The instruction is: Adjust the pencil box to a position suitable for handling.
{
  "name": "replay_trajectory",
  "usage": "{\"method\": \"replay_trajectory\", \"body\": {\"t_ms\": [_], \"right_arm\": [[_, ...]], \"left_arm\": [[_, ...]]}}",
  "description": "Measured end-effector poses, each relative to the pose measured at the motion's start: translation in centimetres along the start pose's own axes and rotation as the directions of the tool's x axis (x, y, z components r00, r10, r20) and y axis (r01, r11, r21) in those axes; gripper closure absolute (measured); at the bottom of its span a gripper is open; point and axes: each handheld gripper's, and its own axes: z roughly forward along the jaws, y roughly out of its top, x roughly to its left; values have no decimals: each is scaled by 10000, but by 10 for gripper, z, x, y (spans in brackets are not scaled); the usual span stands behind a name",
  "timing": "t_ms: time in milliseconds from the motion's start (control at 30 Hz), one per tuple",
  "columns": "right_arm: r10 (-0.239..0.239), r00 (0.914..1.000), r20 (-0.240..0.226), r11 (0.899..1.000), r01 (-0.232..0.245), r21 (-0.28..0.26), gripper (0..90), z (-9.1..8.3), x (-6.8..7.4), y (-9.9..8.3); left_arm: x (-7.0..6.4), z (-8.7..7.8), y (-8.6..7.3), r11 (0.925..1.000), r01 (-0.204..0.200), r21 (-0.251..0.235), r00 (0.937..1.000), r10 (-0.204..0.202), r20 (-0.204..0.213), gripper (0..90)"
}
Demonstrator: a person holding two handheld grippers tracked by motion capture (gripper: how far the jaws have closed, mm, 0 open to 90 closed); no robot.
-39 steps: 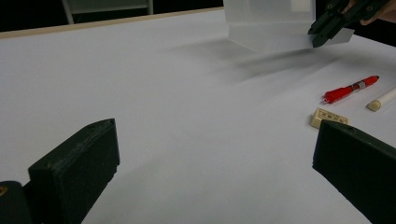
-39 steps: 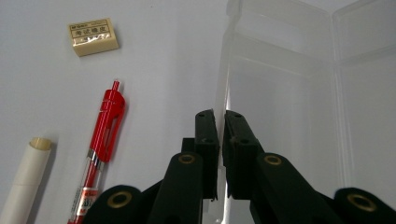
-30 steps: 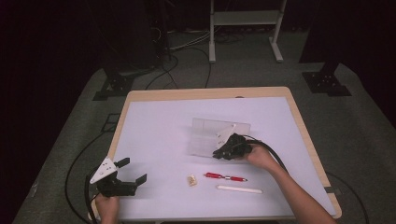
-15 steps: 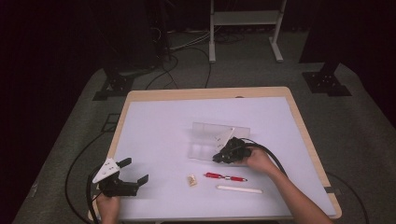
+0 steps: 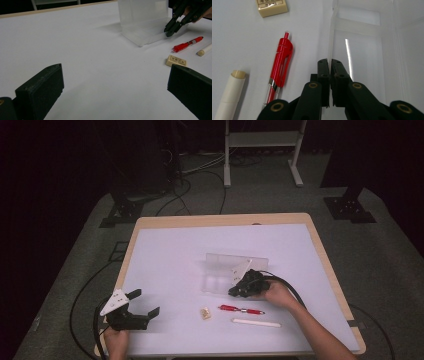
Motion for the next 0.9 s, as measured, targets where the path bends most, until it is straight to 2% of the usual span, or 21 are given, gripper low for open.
{"method": "replay_trajectory", "body": {"t_ms": [233, 333, 567, 600, 767, 800, 833, 900], "right_arm": [[48, 9999, -94, 10000, -48, -19, 851, 2, -1, -2], [278, 9996, -77, 9996, -278, -17, 811, 1, -2, -3], [497, 9988, -41, 9986, -498, -193, 801, -3, -2, -6], [481, 9988, -36, 9987, -482, -187, 800, -3, -2, -5], [572, 9984, -19, 9980, -573, -257, 788, -4, -3, -6], [603, 9982, 22, 9977, -602, -314, 771, -6, -3, -6], [603, 9982, 22, 9977, -602, -314, 771, -6, -3, -6], [734, 9973, 61, 9959, -730, -526, 741, -11, -3, -7]], "left_arm": [[0, 0, 0, 10000, 3, -46, 10000, -3, -7, 0], [0, 0, 0, 10000, -2, -28, 10000, 2, -66, 0], [-1, 4, 1, 10000, 10, -26, 9998, -11, -222, 0], [0, 5, 0, 9999, -3, -103, 10000, 2, -77, 0], [0, 5, 0, 9996, -32, -293, 10000, 34, 77, 0], [0, 5, 0, 9986, -78, -515, 9997, 90, 228, 0], [0, 5, 0, 9986, -78, -515, 9997, 90, 228, 0], [1, 4, 1, 9976, -117, -683, 9987, 150, 489, 0]]}}
